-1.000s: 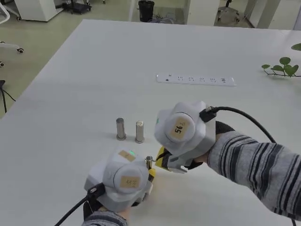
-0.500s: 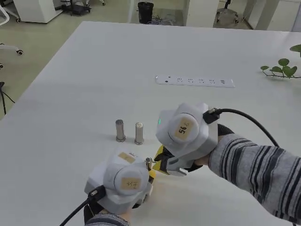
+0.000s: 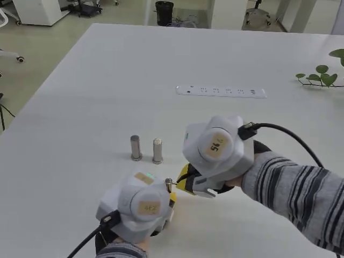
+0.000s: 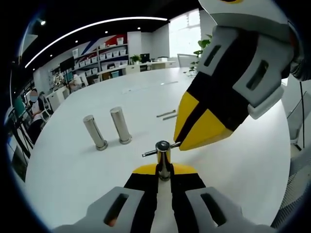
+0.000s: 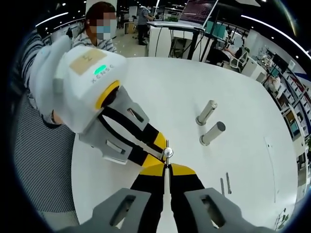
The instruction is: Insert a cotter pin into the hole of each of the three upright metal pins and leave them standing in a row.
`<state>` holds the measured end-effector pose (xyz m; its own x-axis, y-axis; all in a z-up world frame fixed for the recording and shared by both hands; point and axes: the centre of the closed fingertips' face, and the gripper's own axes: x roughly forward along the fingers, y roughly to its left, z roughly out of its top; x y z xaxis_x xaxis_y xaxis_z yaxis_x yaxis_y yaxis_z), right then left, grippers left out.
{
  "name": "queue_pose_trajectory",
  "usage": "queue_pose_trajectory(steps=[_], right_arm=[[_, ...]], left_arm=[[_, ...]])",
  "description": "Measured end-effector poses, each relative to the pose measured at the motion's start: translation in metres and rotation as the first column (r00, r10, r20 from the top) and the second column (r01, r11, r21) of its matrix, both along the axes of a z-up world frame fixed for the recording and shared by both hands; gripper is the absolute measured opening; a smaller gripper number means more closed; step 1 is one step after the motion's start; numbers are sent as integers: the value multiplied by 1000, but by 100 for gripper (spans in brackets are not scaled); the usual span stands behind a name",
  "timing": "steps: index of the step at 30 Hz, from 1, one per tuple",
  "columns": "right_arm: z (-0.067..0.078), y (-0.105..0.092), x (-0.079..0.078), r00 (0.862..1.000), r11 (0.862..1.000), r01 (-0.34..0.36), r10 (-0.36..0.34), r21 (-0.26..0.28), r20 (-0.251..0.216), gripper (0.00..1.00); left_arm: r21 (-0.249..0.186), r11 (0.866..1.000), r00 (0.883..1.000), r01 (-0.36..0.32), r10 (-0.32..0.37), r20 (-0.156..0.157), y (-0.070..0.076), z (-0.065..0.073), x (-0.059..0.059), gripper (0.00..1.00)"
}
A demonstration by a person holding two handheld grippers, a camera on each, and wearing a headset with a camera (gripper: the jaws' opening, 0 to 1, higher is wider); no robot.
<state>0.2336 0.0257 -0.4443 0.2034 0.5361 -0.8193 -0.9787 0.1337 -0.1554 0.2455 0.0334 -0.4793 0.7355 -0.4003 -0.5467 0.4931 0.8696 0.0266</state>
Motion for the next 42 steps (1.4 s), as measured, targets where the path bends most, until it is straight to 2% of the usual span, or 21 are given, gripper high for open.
queue_pose_trajectory(steps=[13,27,29,31,34,37,42], right_arm=[[-1,5,2,999,999,36,-36,15,-23,0],[-2,7,1,999,999,33,-32,25,-17,0],[-2,7,2,995,995,92,-90,45,-49,0],[-2,8,2,993,993,102,-98,61,-60,4],[-2,5,1,993,992,109,-105,61,-56,5],[0,1,4,988,987,145,-141,73,-56,9],[6,-10,11,967,959,250,-239,134,-88,16]], left_arm=[[3,1000,1000,-4,4,1,0,0,0,5],[5,1000,1000,-5,5,3,0,0,0,5],[3,1000,1000,-8,8,6,0,0,1,5],[7,1000,1000,-9,9,8,0,0,1,5],[5,1000,1000,-9,9,9,0,0,1,5],[4,1000,1000,-6,6,9,0,0,1,5],[-6,1000,1000,10,-9,10,1,0,2,5]])
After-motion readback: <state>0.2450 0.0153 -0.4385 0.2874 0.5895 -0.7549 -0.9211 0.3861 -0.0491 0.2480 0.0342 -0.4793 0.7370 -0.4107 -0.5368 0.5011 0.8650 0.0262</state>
